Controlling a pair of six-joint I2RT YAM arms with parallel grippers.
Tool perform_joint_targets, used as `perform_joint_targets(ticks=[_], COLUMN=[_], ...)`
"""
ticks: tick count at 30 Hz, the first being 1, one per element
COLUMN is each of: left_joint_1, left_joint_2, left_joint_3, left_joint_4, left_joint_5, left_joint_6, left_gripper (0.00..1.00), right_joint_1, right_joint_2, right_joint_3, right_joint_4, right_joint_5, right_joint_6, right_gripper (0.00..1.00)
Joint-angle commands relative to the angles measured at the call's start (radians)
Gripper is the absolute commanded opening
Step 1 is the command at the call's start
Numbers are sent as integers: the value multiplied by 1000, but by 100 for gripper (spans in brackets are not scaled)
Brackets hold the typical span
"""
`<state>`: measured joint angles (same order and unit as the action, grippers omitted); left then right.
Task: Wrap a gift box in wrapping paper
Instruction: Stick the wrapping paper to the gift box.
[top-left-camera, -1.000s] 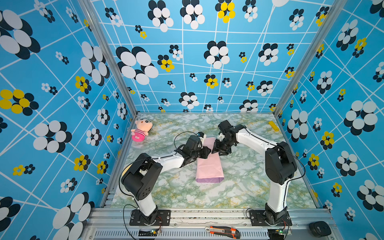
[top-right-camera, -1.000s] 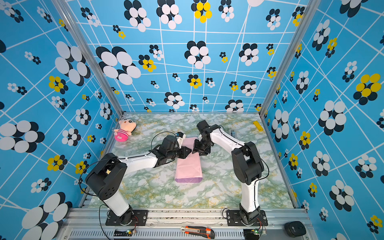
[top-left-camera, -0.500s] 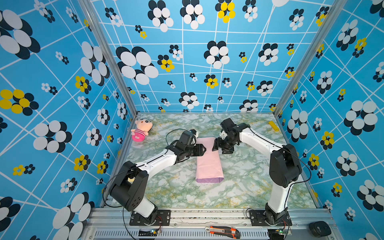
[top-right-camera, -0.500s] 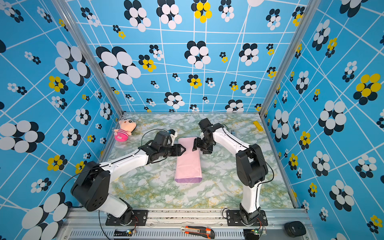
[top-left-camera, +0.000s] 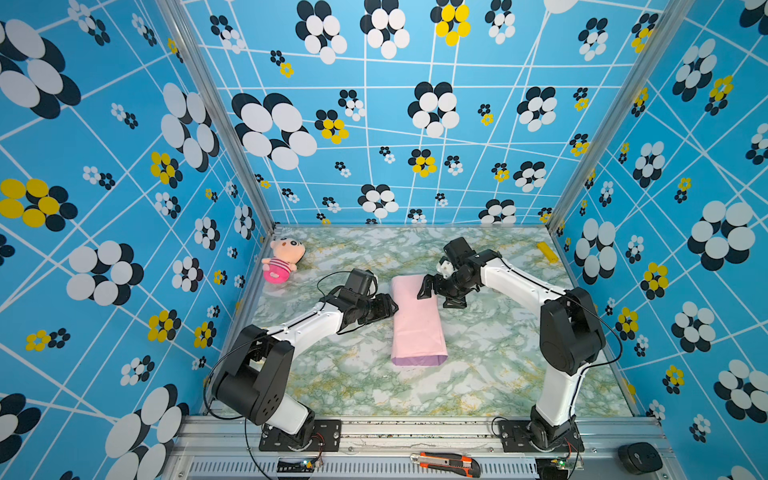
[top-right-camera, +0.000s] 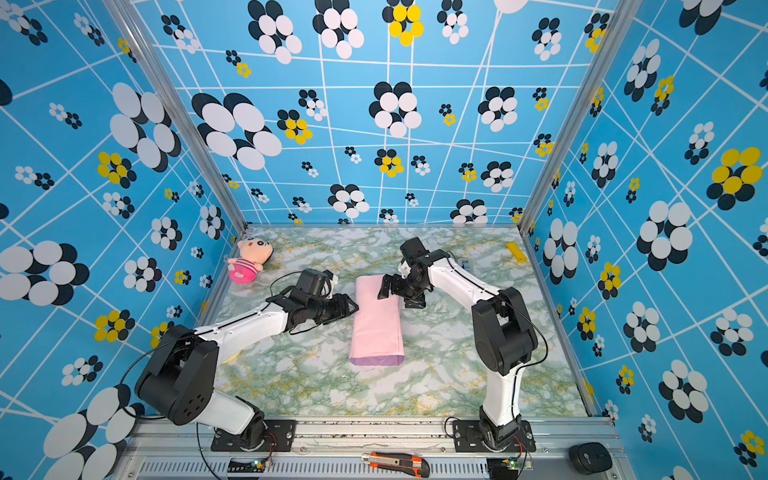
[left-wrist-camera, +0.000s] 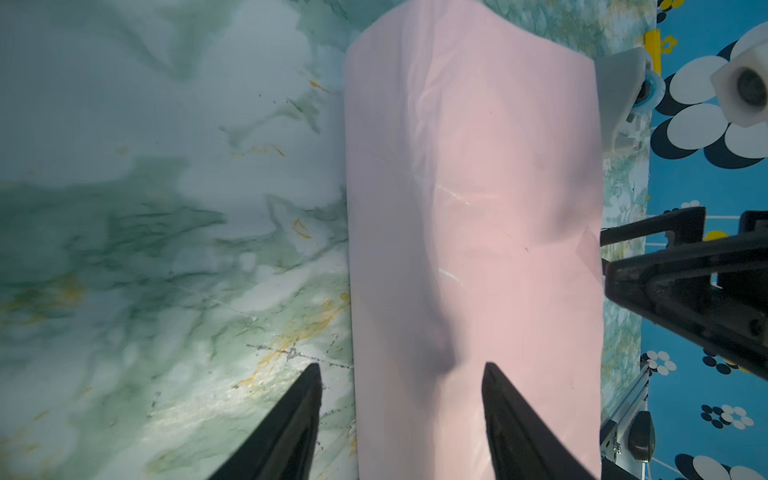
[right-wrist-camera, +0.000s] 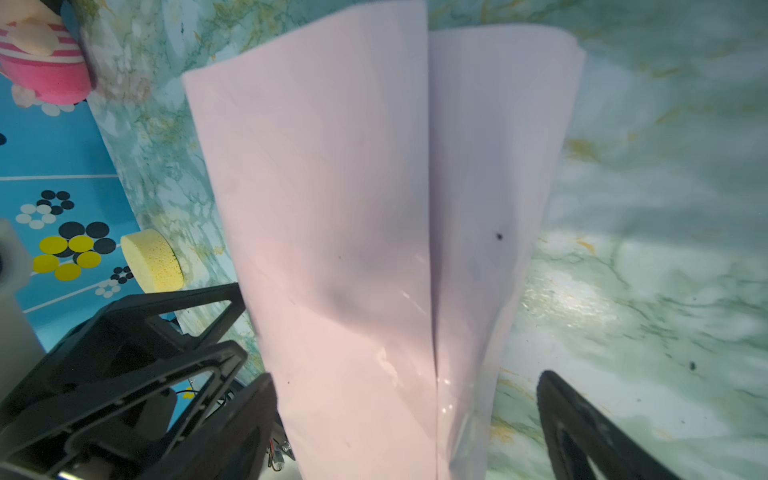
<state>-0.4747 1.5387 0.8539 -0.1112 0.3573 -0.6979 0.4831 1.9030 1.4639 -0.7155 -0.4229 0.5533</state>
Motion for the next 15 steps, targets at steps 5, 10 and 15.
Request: perform_joint_targets(ticks=[5, 10, 15], left_joint_1=[-45, -78, -90], left_joint_2=[29, 47, 60], left_joint_3=[28, 54, 74], left_joint_4=[78, 88, 73], left_joint_5=[41, 46, 37], left_joint_6=[-20, -2, 21], left_gripper=[60, 57, 57], right_joint_1=[20, 25, 26], right_joint_2=[44, 39, 34], right_joint_3=[-2, -8, 12], right_joint_4=[28, 28, -44], right_joint_5=[-61, -68, -2], right_joint_6=[-16, -15, -33], right_gripper=[97, 96, 96])
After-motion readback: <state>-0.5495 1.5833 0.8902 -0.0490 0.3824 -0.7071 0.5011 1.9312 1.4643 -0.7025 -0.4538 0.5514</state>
